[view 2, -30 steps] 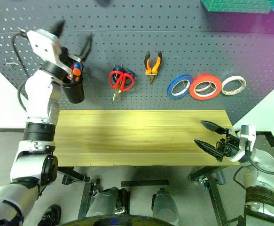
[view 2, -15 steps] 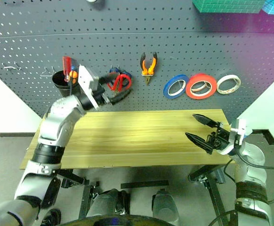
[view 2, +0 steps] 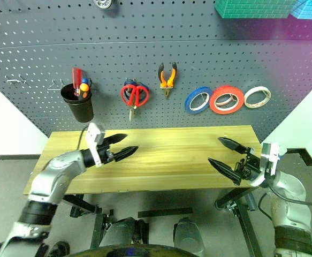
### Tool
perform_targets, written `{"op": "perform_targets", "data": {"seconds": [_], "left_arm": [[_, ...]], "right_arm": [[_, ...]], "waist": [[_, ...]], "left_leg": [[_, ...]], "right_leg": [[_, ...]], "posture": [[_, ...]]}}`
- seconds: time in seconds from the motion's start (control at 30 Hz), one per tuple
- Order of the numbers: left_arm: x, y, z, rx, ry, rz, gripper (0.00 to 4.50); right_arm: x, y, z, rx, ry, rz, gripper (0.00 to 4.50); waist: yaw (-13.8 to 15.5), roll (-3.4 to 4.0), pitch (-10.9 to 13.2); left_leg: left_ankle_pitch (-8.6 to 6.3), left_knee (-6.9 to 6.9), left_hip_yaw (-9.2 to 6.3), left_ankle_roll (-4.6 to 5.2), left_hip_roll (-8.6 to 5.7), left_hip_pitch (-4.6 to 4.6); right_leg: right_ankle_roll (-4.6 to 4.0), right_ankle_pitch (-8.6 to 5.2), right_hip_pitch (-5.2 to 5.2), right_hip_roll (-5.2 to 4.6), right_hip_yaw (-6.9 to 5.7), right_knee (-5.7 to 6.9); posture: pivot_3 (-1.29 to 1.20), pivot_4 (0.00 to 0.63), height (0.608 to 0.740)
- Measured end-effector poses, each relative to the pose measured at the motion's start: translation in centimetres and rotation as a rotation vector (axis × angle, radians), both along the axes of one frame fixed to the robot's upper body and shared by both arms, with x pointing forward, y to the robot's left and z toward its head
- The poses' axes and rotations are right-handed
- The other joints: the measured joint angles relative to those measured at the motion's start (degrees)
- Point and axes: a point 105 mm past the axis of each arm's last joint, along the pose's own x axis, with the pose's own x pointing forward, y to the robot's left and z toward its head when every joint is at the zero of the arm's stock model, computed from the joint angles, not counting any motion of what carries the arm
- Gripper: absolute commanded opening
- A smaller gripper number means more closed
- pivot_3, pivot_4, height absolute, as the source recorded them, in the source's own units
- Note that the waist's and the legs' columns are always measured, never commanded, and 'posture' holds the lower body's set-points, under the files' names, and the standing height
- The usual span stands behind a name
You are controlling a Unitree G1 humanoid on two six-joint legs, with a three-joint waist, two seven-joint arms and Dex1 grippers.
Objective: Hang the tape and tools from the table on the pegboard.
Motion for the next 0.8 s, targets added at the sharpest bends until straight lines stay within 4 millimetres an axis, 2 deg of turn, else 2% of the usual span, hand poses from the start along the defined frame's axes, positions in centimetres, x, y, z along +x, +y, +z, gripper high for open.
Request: {"op": "perform_targets", "data": {"seconds": [0.2,0.37,0.47,0.8], "left_arm": [[-1.4,2.8,0.3,0.012,0.001,0.036,4.47],[-1.8,4.2,0.2,0.019,0.001,0.087,4.47],[-2.0,4.9,0.2,0.023,0.001,0.113,4.47],[-2.4,5.9,0.5,0.043,-0.008,0.134,4.47]], "right_arm": [[-0.1,0.2,0.5,-0.007,-0.022,-0.001,4.50],[-0.3,-0.9,-1.2,0.007,0.018,-0.016,4.50],[0.0,-1.3,-1.7,0.012,0.022,-0.018,4.50],[0.6,-0.9,-1.1,-0.009,-0.007,-0.013,4.50]], "waist": [[0.10,0.00,-0.53],[0.05,0.08,-0.74],[-0.02,0.21,-0.82],[0.13,0.30,-1.05]], "left_leg": [[-0.11,-0.02,-0.02,0.17,0.03,0.05],[-0.12,-0.06,-0.01,0.19,0.03,0.05],[-0.12,-0.06,0.00,0.18,0.04,0.06],[-0.13,-0.09,0.03,0.19,0.05,0.06]], "right_leg": [[-0.11,0.06,0.00,-0.03,0.02,-0.02],[-0.12,0.06,-0.01,-0.03,0.04,-0.04],[-0.13,0.06,-0.04,-0.02,0.06,-0.03],[-0.15,0.06,-0.06,-0.05,0.09,-0.04]], "posture": [[-0.15,0.000,0.740],[-0.14,0.000,0.740],[-0.14,0.000,0.740],[-0.14,0.000,0.740]]}}
